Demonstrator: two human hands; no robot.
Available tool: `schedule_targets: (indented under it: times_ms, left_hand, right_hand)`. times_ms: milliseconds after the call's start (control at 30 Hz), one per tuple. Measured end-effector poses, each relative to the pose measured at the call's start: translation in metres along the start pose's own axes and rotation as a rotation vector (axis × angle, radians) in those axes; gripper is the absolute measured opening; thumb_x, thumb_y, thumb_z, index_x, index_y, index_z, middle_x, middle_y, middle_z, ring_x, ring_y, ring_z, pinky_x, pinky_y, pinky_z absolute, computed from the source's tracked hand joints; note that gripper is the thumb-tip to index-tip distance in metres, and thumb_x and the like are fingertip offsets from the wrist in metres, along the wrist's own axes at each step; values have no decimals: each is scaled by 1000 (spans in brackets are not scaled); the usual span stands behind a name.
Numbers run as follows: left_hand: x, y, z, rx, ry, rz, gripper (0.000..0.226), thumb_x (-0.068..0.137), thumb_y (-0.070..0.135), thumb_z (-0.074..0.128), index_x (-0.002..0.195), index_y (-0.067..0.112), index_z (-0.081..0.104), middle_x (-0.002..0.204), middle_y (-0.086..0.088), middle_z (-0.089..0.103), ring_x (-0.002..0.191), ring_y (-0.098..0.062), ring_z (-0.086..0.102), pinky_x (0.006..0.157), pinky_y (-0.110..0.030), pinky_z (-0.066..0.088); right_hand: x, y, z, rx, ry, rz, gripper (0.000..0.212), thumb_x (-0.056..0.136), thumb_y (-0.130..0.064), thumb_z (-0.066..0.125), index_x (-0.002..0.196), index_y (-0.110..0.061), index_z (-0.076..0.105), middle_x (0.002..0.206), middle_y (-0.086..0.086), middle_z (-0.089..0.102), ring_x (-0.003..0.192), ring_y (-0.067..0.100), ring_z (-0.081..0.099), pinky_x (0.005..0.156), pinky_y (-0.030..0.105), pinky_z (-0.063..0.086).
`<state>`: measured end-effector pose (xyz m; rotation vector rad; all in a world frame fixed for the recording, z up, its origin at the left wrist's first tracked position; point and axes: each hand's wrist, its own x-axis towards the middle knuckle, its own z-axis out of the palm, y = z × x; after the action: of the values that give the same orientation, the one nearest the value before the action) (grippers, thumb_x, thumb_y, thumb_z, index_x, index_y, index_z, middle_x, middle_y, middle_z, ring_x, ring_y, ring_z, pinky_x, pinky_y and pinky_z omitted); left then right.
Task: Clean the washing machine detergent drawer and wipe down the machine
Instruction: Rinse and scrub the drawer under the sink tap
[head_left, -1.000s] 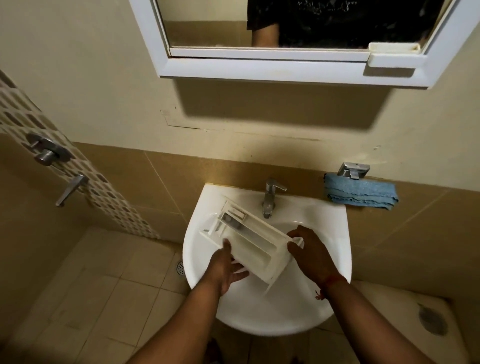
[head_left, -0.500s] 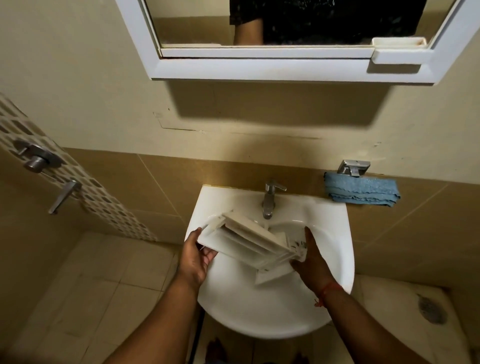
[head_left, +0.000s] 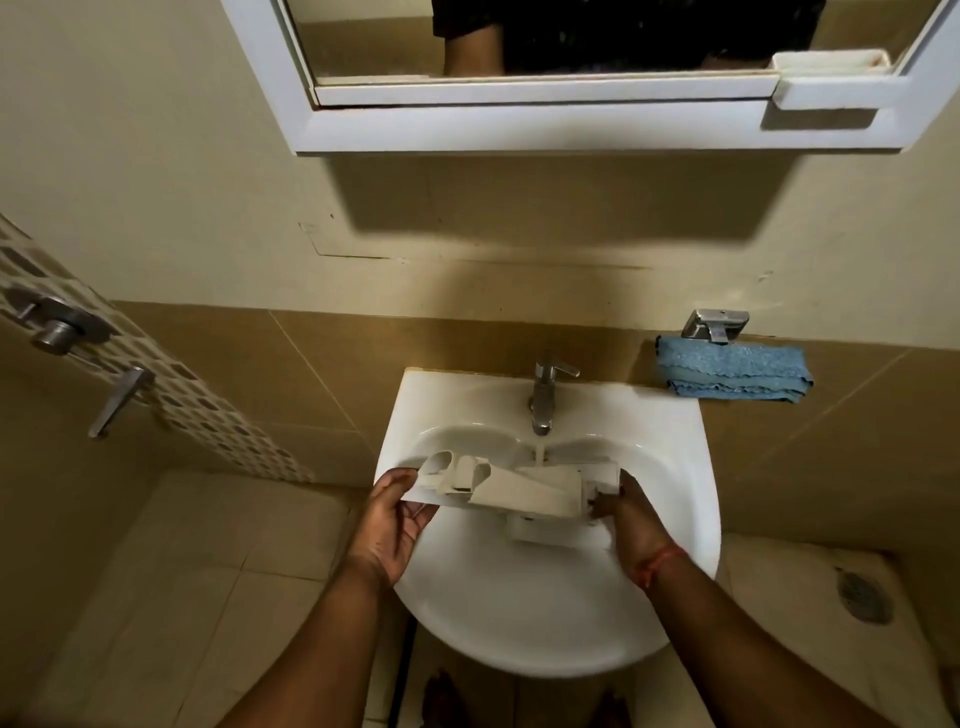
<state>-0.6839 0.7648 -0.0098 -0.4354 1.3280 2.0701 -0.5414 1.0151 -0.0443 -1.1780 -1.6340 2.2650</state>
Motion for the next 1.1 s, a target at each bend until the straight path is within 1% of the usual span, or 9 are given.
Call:
schedule_targets:
  times_ms: [100,200,267,433,600,733,833,900,1100]
  left_hand:
    - [2,0,-9,118,17,-35,14,97,4,49,88,10,58,103,-16,68,87,-26,69,94,-46,53]
    - [0,0,-7,287,55,-63,17,98,2,50,88,10,61,81,-4,68,68,-15,68,66,-30,60]
    - [1,-2,-1,384,72,-85,17,98,5,52,88,13,63,78,1,66,72,-12,64,58,-25,56]
    - [12,-4,14,532,63,-212,18,100,24,54,109,20,68,99,-2,72,88,-13,65,71,-29,54]
    - [24,-11,34,679,13,-309,51,94,53,54,138,26,51,143,-9,47,127,-27,52,93,-39,50]
    - [32,-24,45,887,55,-56,60,98,22,58,151,21,31,156,2,32,104,-17,59,94,-37,48]
    - [42,-29,48,919,78,4,58,97,15,58,149,23,34,157,-4,31,85,-17,61,60,-25,46]
    - [48,-30,49,890,93,4,57,96,12,58,147,23,35,156,-6,31,82,-16,57,61,-21,43]
    - [63,-34,49,800,139,-18,54,95,8,59,144,21,41,154,-5,36,75,-13,55,60,-20,43]
  right_hand:
    - [-5,5,-7,335,71,104,44,78,-26,66,120,-13,65,113,18,69,106,40,63,90,49,51]
    - [-13,7,-14,242,181,35,26,97,-31,55,113,-15,67,97,11,72,87,30,66,80,40,53]
    - [-18,10,-19,191,270,-42,21,97,-24,55,108,-13,68,90,9,70,77,25,65,69,32,50]
    - [-38,12,-24,104,372,-156,22,98,-14,54,120,-11,58,103,4,66,84,13,63,73,25,48]
    - [-56,14,-19,-56,332,-250,18,99,-13,54,115,-19,55,105,-2,65,94,13,63,78,27,50]
    - [-50,17,-19,-247,262,-191,18,94,-3,56,102,-19,52,100,5,65,88,20,62,71,27,48]
    - [-43,13,-22,-393,212,-73,13,92,-8,61,92,-12,49,91,10,62,76,18,60,58,18,44]
    - [-40,9,-23,-481,188,-42,14,93,-11,61,88,-13,48,85,5,59,73,15,57,53,9,39]
    - [-27,-13,-2,-636,359,-367,20,92,-3,58,111,-8,61,110,2,53,99,17,54,88,27,44]
